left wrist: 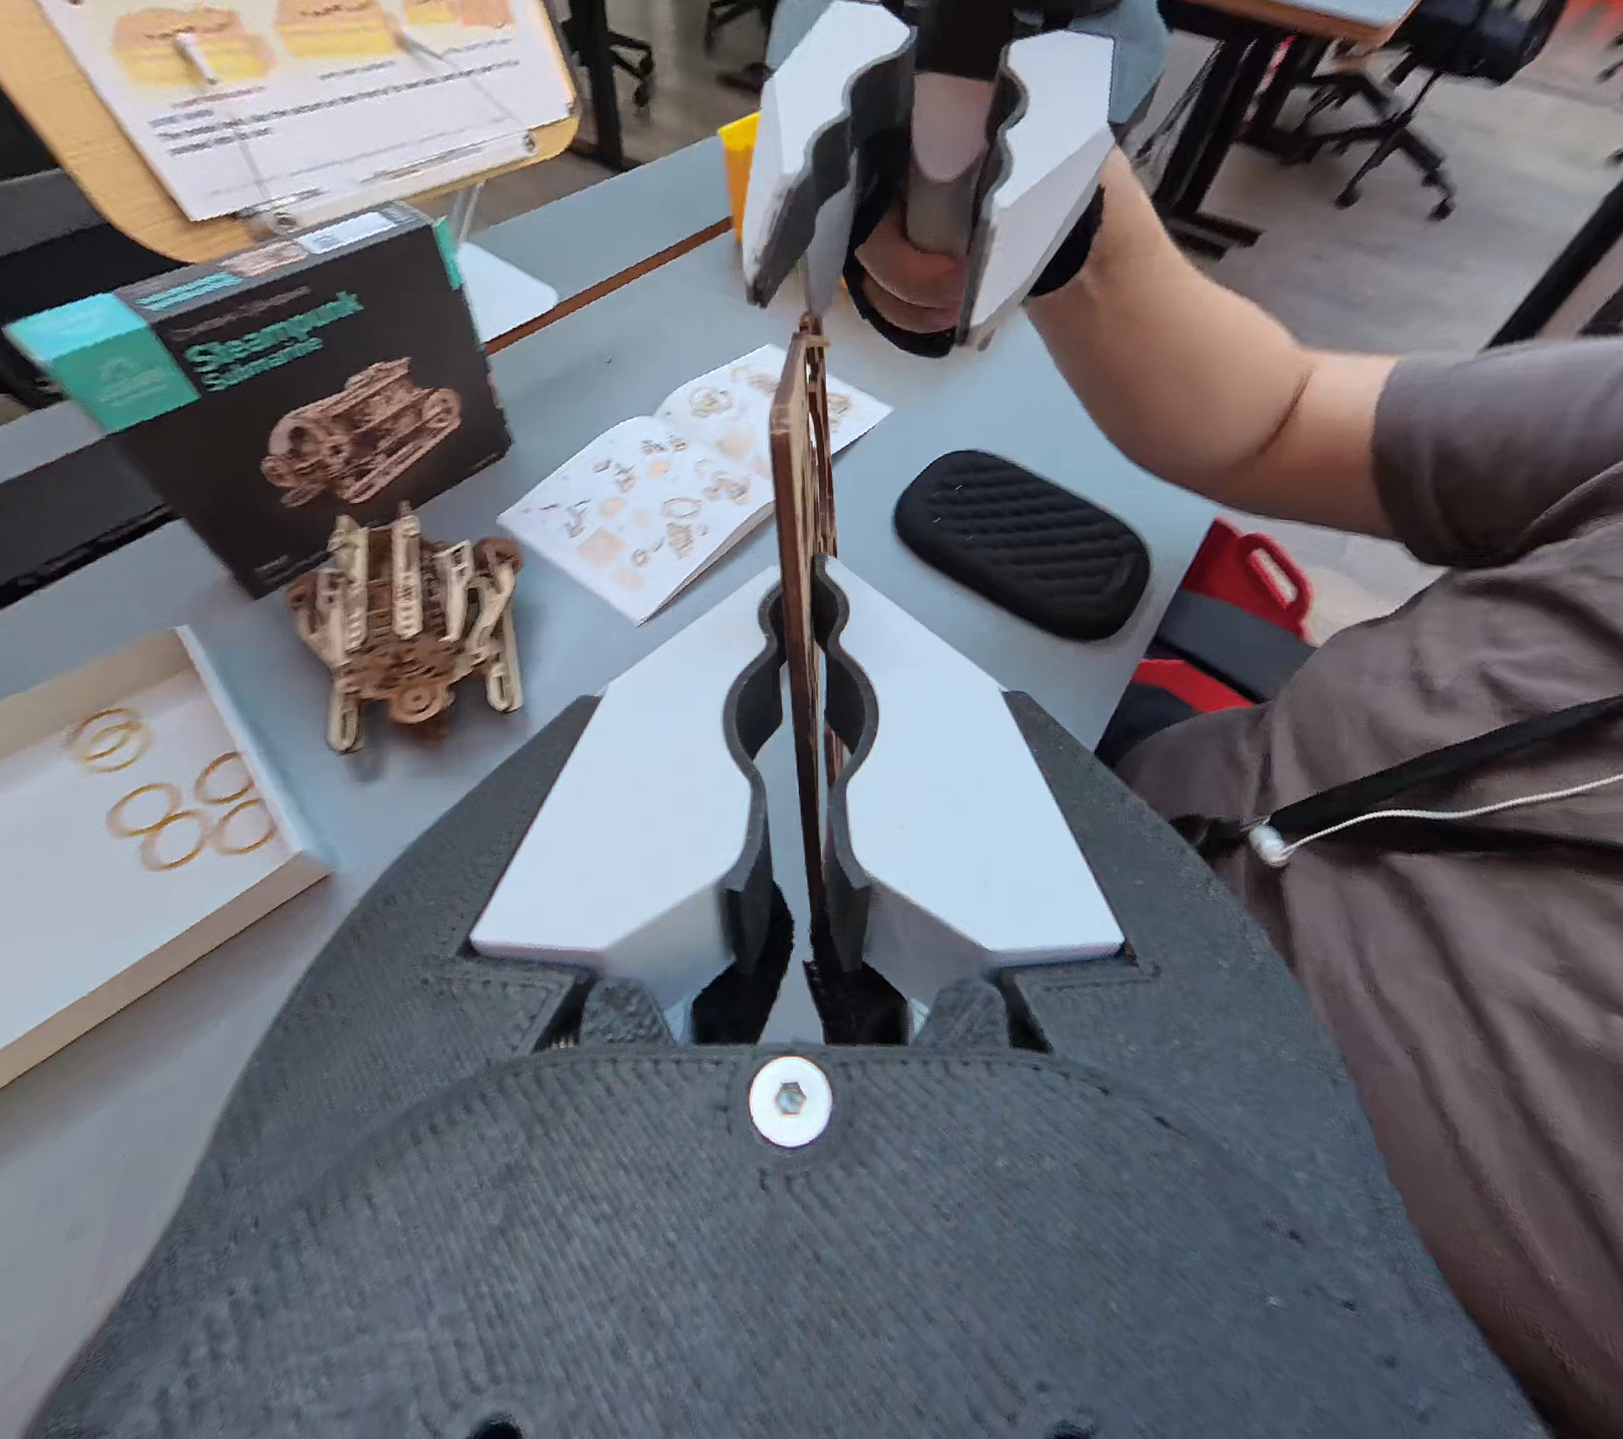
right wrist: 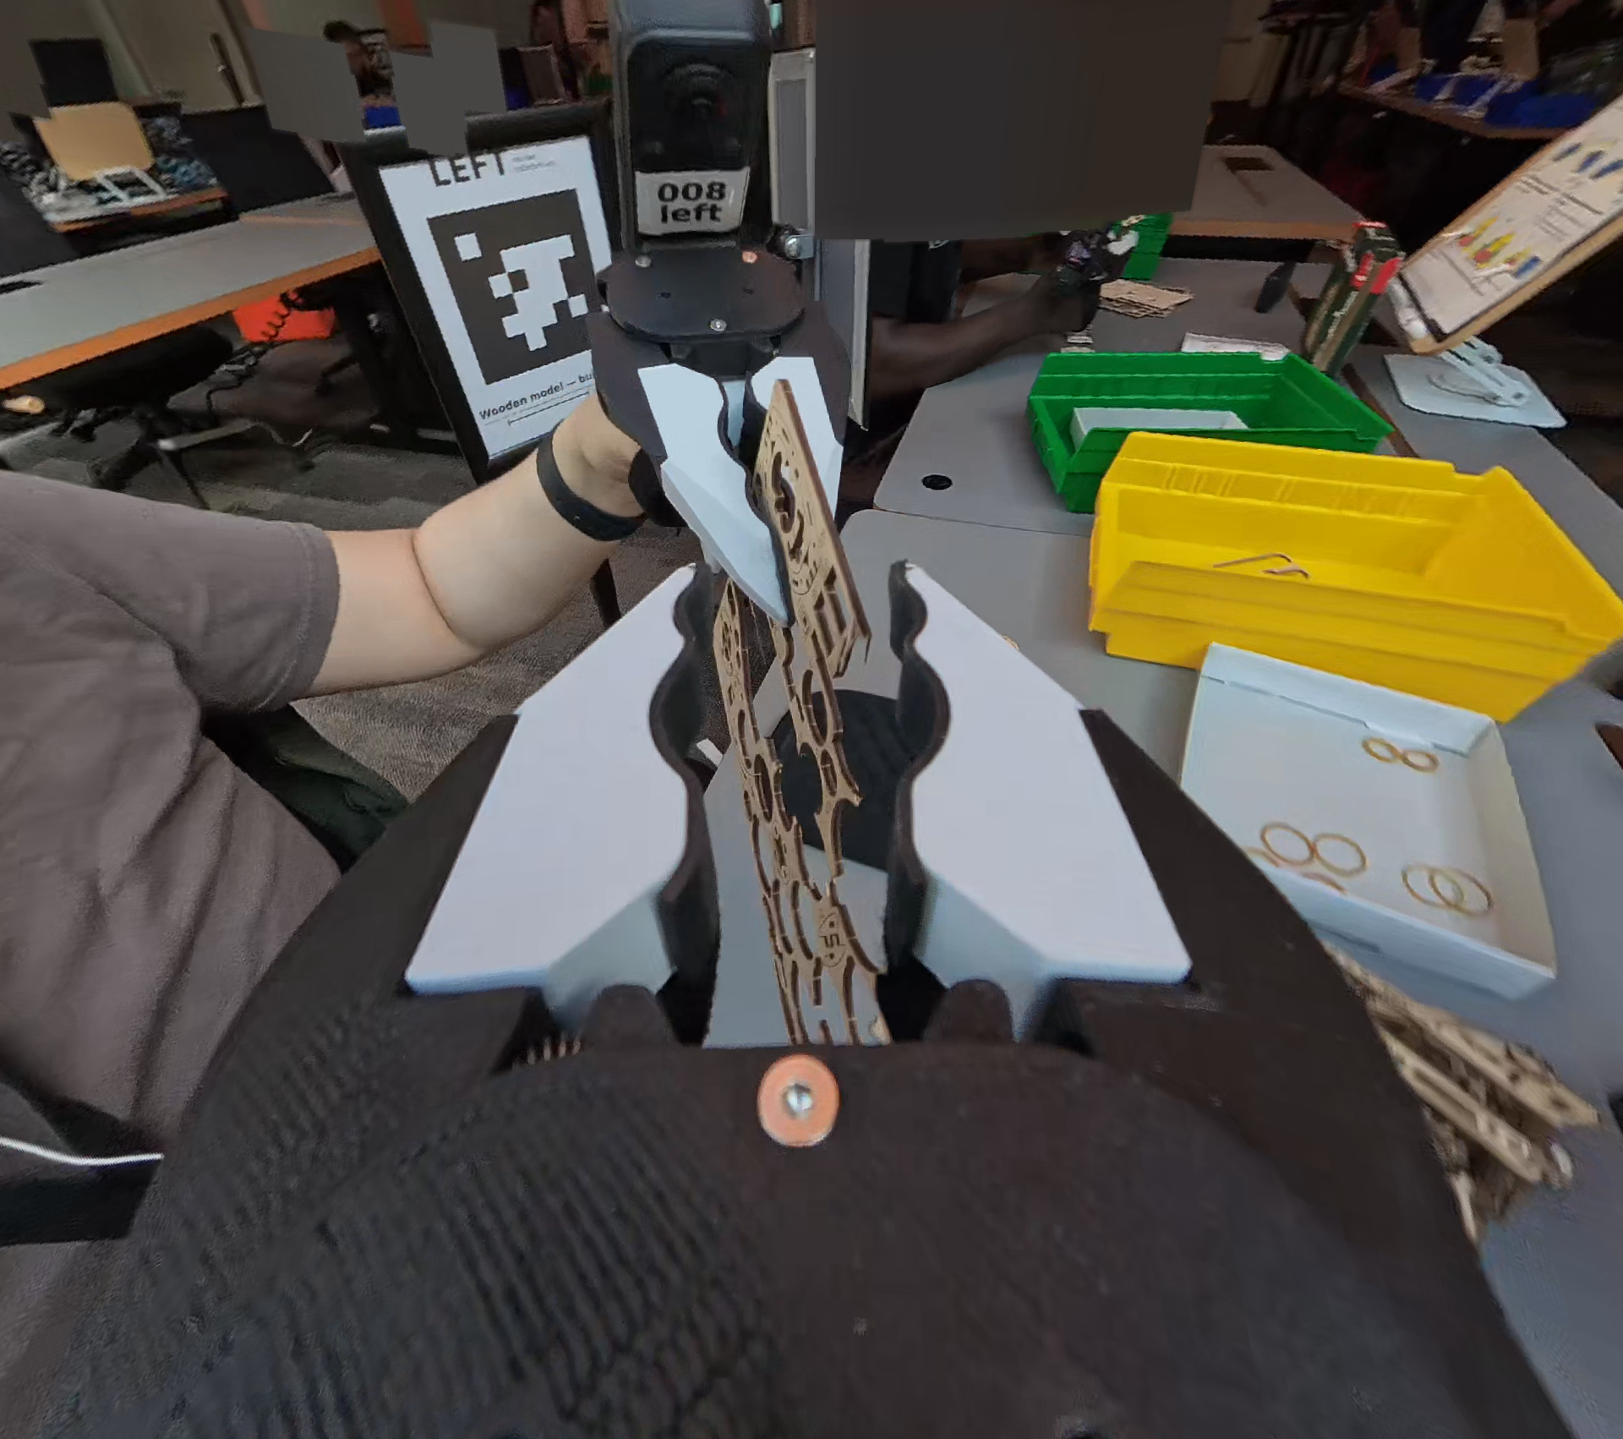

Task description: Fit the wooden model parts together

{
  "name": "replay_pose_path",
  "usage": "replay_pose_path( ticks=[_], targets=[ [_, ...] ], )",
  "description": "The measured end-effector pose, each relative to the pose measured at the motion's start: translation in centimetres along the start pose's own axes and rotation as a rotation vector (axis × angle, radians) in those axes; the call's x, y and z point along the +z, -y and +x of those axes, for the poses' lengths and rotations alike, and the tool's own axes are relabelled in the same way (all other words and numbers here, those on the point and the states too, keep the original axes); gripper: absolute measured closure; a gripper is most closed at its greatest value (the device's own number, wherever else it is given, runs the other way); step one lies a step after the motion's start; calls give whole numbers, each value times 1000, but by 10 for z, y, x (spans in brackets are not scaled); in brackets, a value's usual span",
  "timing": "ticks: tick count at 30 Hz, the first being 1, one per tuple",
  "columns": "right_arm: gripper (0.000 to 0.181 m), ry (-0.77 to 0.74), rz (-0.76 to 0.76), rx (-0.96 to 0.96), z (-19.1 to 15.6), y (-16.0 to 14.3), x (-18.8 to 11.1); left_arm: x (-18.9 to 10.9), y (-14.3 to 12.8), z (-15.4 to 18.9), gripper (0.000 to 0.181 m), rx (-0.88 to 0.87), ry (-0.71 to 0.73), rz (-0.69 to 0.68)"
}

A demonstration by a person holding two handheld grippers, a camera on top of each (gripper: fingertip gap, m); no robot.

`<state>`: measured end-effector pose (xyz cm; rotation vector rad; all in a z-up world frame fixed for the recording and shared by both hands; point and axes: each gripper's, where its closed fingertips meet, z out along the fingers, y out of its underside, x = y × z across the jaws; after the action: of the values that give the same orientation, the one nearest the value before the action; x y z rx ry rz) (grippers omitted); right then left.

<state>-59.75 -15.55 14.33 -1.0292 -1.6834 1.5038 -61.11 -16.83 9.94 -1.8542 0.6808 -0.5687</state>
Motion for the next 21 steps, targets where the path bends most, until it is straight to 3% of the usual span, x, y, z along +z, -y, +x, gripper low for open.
replay_pose_path(
  ticks=[5, 8, 9, 12, 16, 21],
  targets=[
    [128, -202, 82, 70, -50, -29, -96, 66, -4, 46, 181, -238, -285, 110],
    [154, -397, 97, 136, -59, -66, -131, 107, -15, 62, 181, -357, -411, 166],
    [153, -442, 76, 174, -58, -83, -137, 119, -19, 68, 181, -400, -458, 180],
    [151, -555, 50, 270, -46, -123, -151, 146, -29, 82, 181, -480, -558, 202],
    [150, -447, 89, 423, -44, -139, -143, 162, -37, 93, 181, -491, -586, 185],
    [171, -329, 66, 472, -42, -146, -122, 159, -49, 92, 181, -472, -524, 177]
  ],
)
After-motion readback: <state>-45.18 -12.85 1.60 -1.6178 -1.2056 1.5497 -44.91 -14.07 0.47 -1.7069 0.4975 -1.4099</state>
